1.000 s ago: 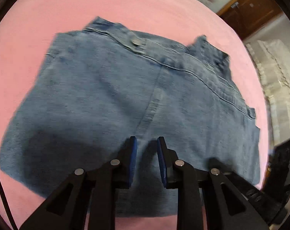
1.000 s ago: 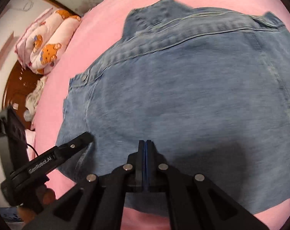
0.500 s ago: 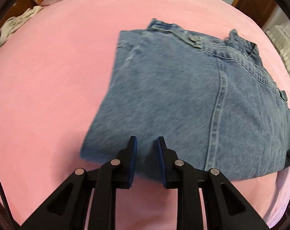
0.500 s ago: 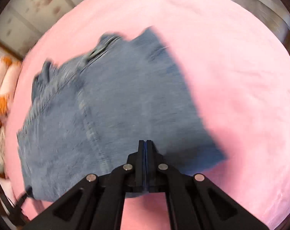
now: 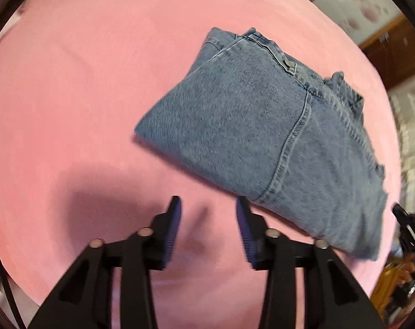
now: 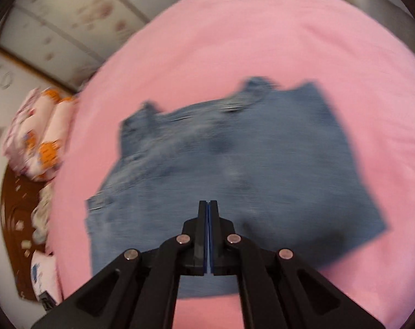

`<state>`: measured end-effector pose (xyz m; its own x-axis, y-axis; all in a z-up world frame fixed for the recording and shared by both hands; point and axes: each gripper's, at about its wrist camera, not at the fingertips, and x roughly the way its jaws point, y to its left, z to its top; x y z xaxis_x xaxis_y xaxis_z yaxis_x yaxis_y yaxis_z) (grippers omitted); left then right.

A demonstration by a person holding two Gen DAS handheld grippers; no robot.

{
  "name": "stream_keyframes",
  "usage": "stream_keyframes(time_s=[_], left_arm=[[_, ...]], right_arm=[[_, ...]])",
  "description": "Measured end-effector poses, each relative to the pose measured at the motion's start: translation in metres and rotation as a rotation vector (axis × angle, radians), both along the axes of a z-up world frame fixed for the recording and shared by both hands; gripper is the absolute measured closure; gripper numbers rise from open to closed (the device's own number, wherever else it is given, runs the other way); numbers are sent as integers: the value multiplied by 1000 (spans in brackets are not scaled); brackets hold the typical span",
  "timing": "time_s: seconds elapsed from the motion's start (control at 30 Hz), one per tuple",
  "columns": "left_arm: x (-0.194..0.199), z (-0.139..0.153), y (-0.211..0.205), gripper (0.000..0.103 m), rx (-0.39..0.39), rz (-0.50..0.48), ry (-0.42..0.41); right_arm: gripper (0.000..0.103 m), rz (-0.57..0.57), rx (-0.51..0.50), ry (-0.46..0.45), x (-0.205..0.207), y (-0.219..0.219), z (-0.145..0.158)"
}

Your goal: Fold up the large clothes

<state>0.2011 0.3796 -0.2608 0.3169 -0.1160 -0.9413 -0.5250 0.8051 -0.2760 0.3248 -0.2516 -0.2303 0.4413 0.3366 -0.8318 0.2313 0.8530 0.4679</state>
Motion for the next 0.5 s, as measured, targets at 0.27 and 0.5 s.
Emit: stream_keyframes(time_s=[0.27,0.5], left_arm=[[-10,-14,-7,61,-108,48,-38],[-8,-20,-3,55,-157,70,-46]], right_arm=[[103,173,18,12,43,101,-46],[103,204,-106,126,29,121,-87]])
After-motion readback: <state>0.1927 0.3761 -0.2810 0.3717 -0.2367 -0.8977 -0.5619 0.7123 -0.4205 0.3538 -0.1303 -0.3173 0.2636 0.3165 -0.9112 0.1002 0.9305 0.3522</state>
